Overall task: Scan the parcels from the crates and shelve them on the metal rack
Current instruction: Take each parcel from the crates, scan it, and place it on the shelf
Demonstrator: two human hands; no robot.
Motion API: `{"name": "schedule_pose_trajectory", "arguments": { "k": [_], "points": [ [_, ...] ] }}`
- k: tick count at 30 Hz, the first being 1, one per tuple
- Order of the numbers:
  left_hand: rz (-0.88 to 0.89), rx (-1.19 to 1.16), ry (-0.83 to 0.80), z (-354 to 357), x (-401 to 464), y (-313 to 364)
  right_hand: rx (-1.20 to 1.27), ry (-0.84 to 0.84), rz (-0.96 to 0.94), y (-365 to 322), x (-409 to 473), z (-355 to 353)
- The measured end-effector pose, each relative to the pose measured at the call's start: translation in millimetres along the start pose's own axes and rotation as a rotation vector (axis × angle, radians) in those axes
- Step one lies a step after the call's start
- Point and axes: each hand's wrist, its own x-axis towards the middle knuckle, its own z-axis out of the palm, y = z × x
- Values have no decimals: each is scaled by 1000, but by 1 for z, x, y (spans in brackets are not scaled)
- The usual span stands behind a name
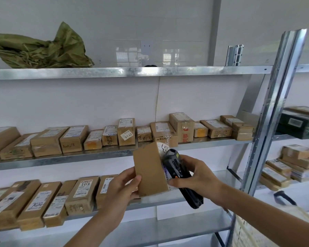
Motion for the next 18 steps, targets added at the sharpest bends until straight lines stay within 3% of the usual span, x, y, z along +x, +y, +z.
{"name": "schedule_pose_trajectory", "arguments": {
  "k": [4, 10, 18],
  "points": [
    [3, 86, 127, 10, 3, 1, 26, -4, 7, 5, 1, -7],
    [-85, 86, -24, 22, 6, 6, 43, -47, -9, 10, -1, -17],
    [-102, 172, 31, 30, 10, 11, -18, -64, -57, 11, 2, -22]
  ]
}}
